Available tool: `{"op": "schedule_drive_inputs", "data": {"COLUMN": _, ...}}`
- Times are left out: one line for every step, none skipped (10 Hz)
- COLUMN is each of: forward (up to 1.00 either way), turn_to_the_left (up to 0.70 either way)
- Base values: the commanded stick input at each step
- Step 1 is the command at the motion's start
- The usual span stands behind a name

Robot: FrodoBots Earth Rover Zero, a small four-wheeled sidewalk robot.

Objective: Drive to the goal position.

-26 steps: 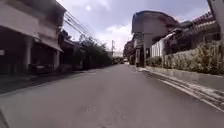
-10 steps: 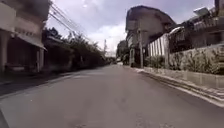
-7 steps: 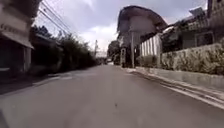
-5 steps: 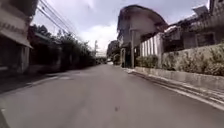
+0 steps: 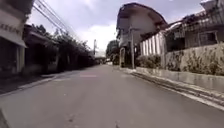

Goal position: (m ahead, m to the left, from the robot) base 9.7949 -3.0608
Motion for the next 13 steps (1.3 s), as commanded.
{"op": "schedule_drive_inputs", "data": {"forward": 0.7, "turn_to_the_left": 0.01}}
{"op": "schedule_drive_inputs", "data": {"forward": 0.7, "turn_to_the_left": 0.01}}
{"op": "schedule_drive_inputs", "data": {"forward": 0.7, "turn_to_the_left": 0.01}}
{"op": "schedule_drive_inputs", "data": {"forward": 0.7, "turn_to_the_left": 0.01}}
{"op": "schedule_drive_inputs", "data": {"forward": 0.7, "turn_to_the_left": 0.01}}
{"op": "schedule_drive_inputs", "data": {"forward": 0.7, "turn_to_the_left": 0.01}}
{"op": "schedule_drive_inputs", "data": {"forward": 0.7, "turn_to_the_left": 0.01}}
{"op": "schedule_drive_inputs", "data": {"forward": 0.7, "turn_to_the_left": 0.01}}
{"op": "schedule_drive_inputs", "data": {"forward": 0.7, "turn_to_the_left": 0.01}}
{"op": "schedule_drive_inputs", "data": {"forward": 0.7, "turn_to_the_left": 0.01}}
{"op": "schedule_drive_inputs", "data": {"forward": 0.7, "turn_to_the_left": 0.01}}
{"op": "schedule_drive_inputs", "data": {"forward": 0.7, "turn_to_the_left": 0.01}}
{"op": "schedule_drive_inputs", "data": {"forward": 0.7, "turn_to_the_left": 0.01}}
